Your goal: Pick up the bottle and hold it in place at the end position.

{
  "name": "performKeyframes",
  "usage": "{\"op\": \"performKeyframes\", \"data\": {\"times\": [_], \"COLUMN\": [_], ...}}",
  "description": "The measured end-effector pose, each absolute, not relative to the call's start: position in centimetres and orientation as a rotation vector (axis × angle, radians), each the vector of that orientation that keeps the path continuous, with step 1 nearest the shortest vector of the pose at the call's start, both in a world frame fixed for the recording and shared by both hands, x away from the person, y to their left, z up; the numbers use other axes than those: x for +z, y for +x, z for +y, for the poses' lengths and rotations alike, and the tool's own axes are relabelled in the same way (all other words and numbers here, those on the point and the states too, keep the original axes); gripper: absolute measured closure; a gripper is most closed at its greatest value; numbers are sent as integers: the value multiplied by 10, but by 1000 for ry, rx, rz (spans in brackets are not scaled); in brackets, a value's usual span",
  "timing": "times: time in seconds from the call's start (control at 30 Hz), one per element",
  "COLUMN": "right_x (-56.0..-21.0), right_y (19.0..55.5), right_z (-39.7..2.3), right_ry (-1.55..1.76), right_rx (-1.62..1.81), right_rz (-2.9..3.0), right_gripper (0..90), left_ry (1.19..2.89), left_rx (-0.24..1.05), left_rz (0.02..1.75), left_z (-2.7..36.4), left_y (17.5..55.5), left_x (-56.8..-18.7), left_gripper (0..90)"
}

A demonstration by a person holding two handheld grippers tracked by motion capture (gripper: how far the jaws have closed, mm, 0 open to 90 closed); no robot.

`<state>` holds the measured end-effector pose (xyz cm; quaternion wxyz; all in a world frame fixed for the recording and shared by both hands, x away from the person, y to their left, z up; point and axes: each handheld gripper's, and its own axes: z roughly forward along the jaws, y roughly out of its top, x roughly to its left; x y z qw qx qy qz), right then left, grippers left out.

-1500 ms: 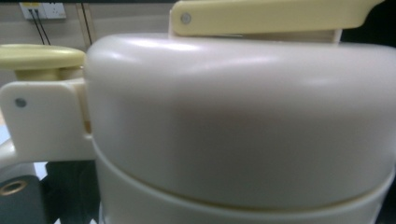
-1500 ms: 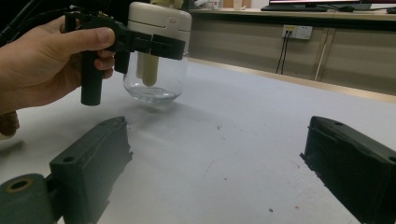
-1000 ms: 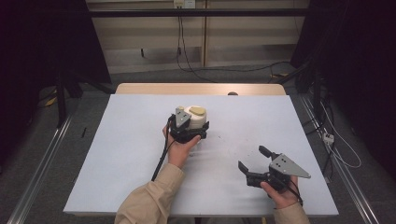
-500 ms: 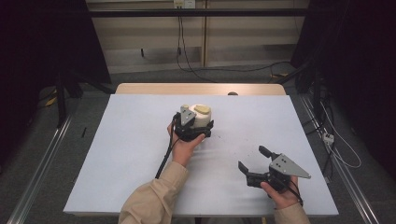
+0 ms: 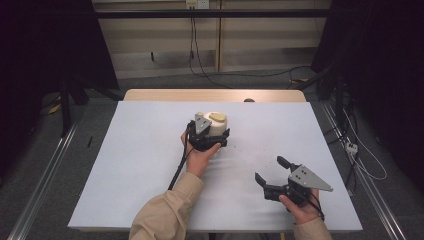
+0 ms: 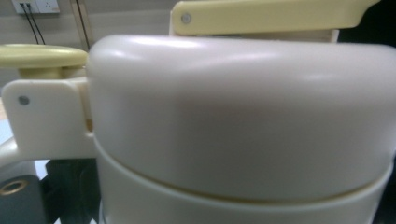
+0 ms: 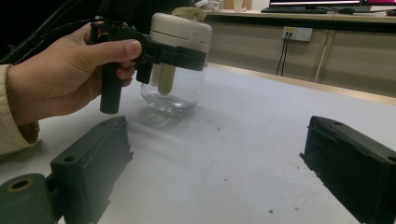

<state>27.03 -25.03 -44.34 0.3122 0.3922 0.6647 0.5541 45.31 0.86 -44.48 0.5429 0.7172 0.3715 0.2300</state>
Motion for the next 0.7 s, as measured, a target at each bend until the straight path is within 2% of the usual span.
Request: {"op": "performKeyframes", "data": {"times": [0.7], "right_x": [-444], "right_y": [270], "right_z": [-251], "right_ry": [1036], "right_rx": [1473], "right_rz": [1752], "right_gripper": [65], "left_ry": [1689], "left_rx": [561], "left_rz": [901], "left_z": [6], "left_y": [460], "left_x": [-453], "left_gripper": [55]}}
